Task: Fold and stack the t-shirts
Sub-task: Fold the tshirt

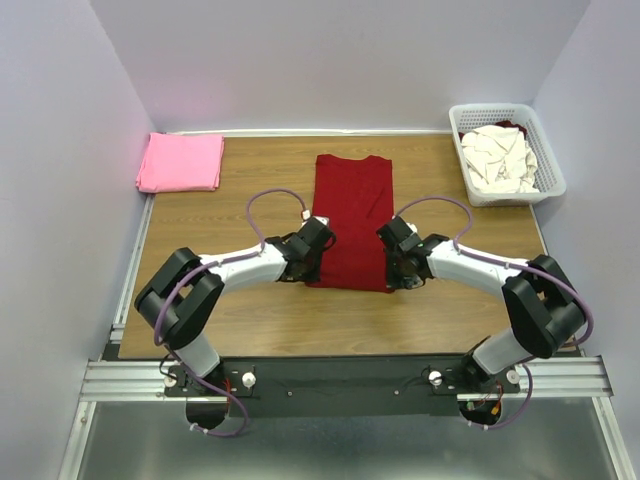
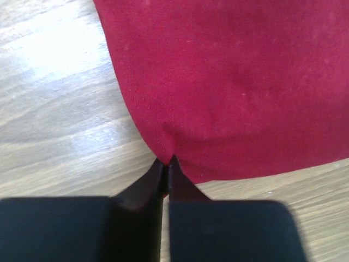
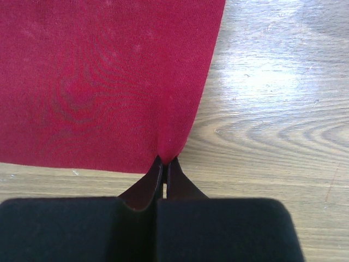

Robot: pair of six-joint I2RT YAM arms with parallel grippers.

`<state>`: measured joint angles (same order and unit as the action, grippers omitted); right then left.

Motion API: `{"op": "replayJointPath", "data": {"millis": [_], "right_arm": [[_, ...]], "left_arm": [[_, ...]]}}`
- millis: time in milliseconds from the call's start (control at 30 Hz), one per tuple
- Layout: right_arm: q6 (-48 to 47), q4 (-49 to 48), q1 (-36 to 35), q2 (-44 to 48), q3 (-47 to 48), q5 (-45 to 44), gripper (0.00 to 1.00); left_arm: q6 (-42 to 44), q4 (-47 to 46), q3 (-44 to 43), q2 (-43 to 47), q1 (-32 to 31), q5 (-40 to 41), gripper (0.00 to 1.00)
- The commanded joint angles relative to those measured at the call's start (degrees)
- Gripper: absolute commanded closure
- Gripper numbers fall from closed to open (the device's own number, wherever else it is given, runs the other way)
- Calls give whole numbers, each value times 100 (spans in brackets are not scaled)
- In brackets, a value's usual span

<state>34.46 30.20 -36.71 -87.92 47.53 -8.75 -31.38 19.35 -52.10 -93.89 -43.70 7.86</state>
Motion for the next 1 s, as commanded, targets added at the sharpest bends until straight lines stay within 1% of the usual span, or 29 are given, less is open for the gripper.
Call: {"op": "replayJointPath", "data": {"millis": [0, 67, 100, 167, 200, 233, 267, 300, 333, 367, 400, 433, 467, 500, 533, 567, 600, 633, 667, 767, 800, 833, 867, 933, 967], "right_arm": [[-79, 197, -47, -42, -358, -215, 99], [-53, 328, -126, 73, -420, 40, 99], [-18, 529, -187, 221, -446, 119, 99], [148, 811, -485, 389, -534, 338, 99], [245, 1143, -643, 477, -551, 391, 99], [454, 1320, -975, 721, -560, 462, 99], [570, 1479, -1118, 845, -569, 662, 99], [684, 1637, -1258, 977, -526, 769, 99], [859, 1926, -1451, 1266, -473, 840, 99], [913, 2068, -1488, 1399, -386, 1119, 99], [931, 2191, -1488, 1540, -280, 1174, 99], [949, 2401, -1488, 1654, 8, 1174, 99], [957, 2499, -1480, 1760, 211, 991, 99], [914, 2709, -1488, 1743, 735, 903, 99], [801, 2807, -1445, 1682, 1027, 649, 99], [721, 2895, -1410, 1421, 1309, 368, 99], [607, 2948, -1383, 1287, 1642, 253, 99], [362, 2966, -1296, 1121, 2133, 164, 99], [229, 2975, -1234, 815, 2425, 59, 99], [-263, 2975, -945, 356, 3128, -91, 99], [-377, 2975, -848, 76, 3496, -126, 99], [-491, 2975, -734, -49, 3700, -127, 99], [-710, 2966, -506, -189, 3859, -83, 99], [-983, 2922, -312, -540, 4334, -21, 99], [-1168, 2896, 3, -768, 4614, 118, 99]], "left_arm": [[-53, 507, 208, -104, -155, -30, 100], [-228, 701, 410, 168, -287, -21, 100], [-298, 780, 498, 291, -453, -30, 100], [-588, 1148, 735, 765, -647, -4, 100], [-702, 1297, 806, 1106, -787, -4, 100], [-956, 1603, 902, 1283, -1033, -91, 100], [-1080, 1711, 955, 1468, -1183, -205, 100], [-1229, 1816, 1008, 1661, -1306, -345, 100], [-1352, 1974, 1069, 2055, -1551, -625, 100], [-1615, 2037, 1079, 2259, -1614, -732, 100], [-1696, 2098, 1061, 2452, -1641, -750, 100], [-1749, 2134, 1035, 2854, -1633, -959, 100], [-1793, 2143, 887, 3024, -1615, -962, 100], [-1776, 2195, 764, 3234, -1563, -831, 100], [-1671, 2213, 493, 3271, -1458, -664, 100], [-1540, 2222, 368, 3271, -1318, -637, 100], [-1408, 2230, 236, 3245, -959, -619, 100], [-1084, 2187, 131, 3158, -791, -593, 100], [-951, 2143, -62, 3114, -450, -592, 100], [-406, 1845, -396, 2912, -26, -671, 100], [-300, 1774, -467, 2850, 80, -706, 100], [-186, 1617, -512, 2710, 334, -750, 100], [-11, 1546, -564, 2631, 432, -751, 100], [157, 1301, -626, 2394, 730, -1039, 100], [262, 1081, -644, 2253, 949, -1145, 100]]}}
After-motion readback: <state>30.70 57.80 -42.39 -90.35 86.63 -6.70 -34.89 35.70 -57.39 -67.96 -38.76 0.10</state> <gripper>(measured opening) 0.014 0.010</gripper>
